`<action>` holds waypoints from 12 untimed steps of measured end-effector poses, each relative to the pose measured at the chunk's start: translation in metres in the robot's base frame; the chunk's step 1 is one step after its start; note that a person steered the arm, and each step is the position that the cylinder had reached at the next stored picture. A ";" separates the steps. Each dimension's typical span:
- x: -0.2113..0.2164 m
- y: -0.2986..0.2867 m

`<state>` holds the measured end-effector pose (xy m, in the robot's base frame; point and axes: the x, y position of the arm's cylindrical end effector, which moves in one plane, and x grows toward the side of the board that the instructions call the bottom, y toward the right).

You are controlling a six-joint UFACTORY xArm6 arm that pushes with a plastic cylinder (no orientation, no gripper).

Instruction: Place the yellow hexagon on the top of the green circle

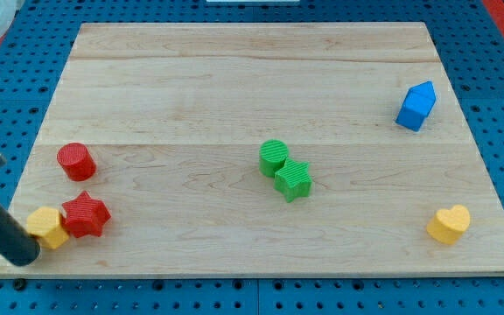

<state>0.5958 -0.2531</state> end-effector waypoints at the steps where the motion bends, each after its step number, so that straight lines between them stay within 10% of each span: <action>1: -0.028 0.000; 12: -0.170 0.191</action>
<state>0.4256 -0.0618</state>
